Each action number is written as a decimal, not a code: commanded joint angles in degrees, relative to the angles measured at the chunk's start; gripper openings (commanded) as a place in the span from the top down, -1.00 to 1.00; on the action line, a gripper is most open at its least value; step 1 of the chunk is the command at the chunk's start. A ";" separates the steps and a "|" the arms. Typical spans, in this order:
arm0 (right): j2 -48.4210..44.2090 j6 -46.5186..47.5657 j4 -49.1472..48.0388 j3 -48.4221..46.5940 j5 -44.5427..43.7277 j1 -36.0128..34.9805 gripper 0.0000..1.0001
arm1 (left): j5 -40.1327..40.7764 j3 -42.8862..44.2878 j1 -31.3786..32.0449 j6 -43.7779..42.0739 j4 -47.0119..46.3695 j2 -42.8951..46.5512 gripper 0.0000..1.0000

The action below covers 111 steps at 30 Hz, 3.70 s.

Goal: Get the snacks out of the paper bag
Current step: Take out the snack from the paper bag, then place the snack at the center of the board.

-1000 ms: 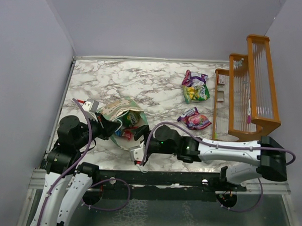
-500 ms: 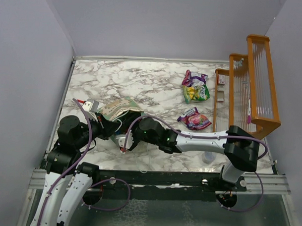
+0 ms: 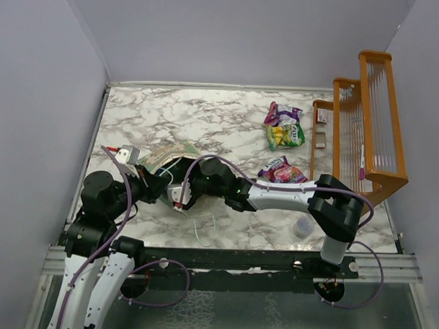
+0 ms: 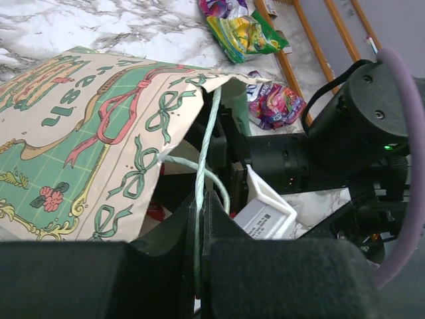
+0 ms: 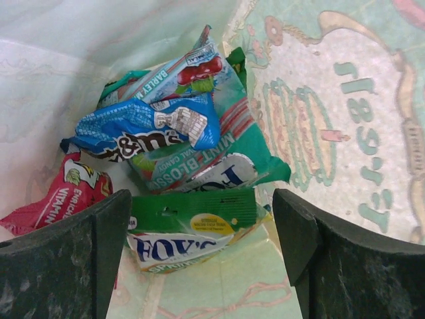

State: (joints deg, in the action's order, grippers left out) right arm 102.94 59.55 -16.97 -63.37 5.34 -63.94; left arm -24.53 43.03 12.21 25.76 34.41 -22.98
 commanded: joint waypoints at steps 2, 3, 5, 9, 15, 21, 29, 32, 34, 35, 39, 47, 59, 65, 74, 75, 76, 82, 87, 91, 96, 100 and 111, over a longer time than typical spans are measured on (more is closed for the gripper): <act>3.60 -1.81 -4.18 -1.67 3.50 1.81 -0.69 | -0.02 0.04 0.01 -0.08 -1.04 1.90 1.00; 4.20 -2.07 -3.94 -1.88 3.41 2.11 -0.67 | 0.07 0.04 0.01 -0.04 -1.08 2.13 1.00; 4.98 -2.59 -4.17 -1.63 2.76 2.77 -0.57 | 0.30 0.04 0.01 0.00 -1.05 2.36 1.00; 4.84 -2.41 -5.09 0.66 0.80 3.03 -0.17 | 0.58 0.04 -0.07 0.10 -1.03 2.42 1.00; 4.47 -2.40 -6.22 2.86 -1.62 3.03 0.46 | 0.53 -0.02 -0.05 0.08 -0.96 1.99 1.00; 3.81 -2.55 -5.40 1.99 -0.83 3.00 0.97 | 0.61 -0.05 -0.07 0.19 -0.79 1.57 1.00; -4.49 -9.33 -3.31 3.96 9.31 2.73 0.98 | 0.51 -0.05 -0.03 0.32 -0.75 1.23 1.00; -6.58 -14.11 -2.46 3.32 9.17 2.00 0.97 | 0.48 -0.05 -0.11 0.13 -0.76 1.14 1.00; -8.29 -16.13 -3.40 4.01 9.05 1.38 0.98 | 0.58 -0.04 -0.10 0.26 -0.81 0.97 1.00; -9.59 -16.99 -4.67 5.29 9.18 1.15 0.98 | 0.59 -0.05 -0.08 0.29 -0.73 0.88 1.00; -13.49 -20.08 -6.25 7.06 12.14 0.54 0.98 | 0.71 -0.05 -0.08 0.41 -0.72 0.60 1.00; -20.74 -27.60 -8.54 7.92 17.36 0.40 0.98 | 0.59 -0.05 -0.08 0.41 -0.70 0.03 1.00; -34.70 -39.48 2.18 7.00 25.69 0.40 0.98 | 0.85 -0.08 -0.14 0.52 -0.64 -0.02 1.00; -47.39 -42.49 12.69 7.39 22.58 0.40 0.98 | 0.77 -0.11 -0.08 0.42 -0.59 0.19 1.00; -58.13 -40.44 35.91 -0.38 2.29 0.40 0.97 | 0.84 -0.05 -0.10 0.51 -0.59 0.22 1.00; -58.56 -40.93 36.93 -0.34 -2.02 0.40 0.97 | 0.97 -0.08 -0.10 0.44 -0.53 0.34 1.00; -58.94 -42.09 37.76 0.04 -6.86 0.40 0.97 | 1.14 -0.12 -0.13 0.56 -0.55 0.51 1.00; -58.00 -61.40 43.87 3.65 -40.78 0.40 0.97 | 1.62 -0.05 -0.13 0.82 -0.47 0.72 1.00; -56.43 -85.41 55.88 7.34 -41.10 0.40 0.97 | 1.39 -0.05 -0.09 0.70 -0.38 0.05 1.00; -56.15 -97.92 63.27 11.73 -36.22 0.40 0.97 | 1.88 -0.13 -0.08 0.94 -0.39 0.60 1.00; -55.41 -106.85 71.22 13.19 -36.37 0.40 0.97 | 1.63 -0.05 -0.09 0.84 -0.35 0.49 1.00; -54.13 -110.70 71.29 15.57 -32.36 0.40 0.97 | 1.73 -0.05 -0.13 0.81 -0.36 0.57 1.00; -40.99 -106.36 47.60 22.64 -41.52 4.60 0.97 | 1.03 -0.09 -0.08 0.63 -0.47 0.12 1.00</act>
State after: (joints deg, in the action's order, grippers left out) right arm 55.66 -50.09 48.53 -43.99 -31.59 -62.67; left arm -23.88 43.00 12.12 26.39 34.61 -22.76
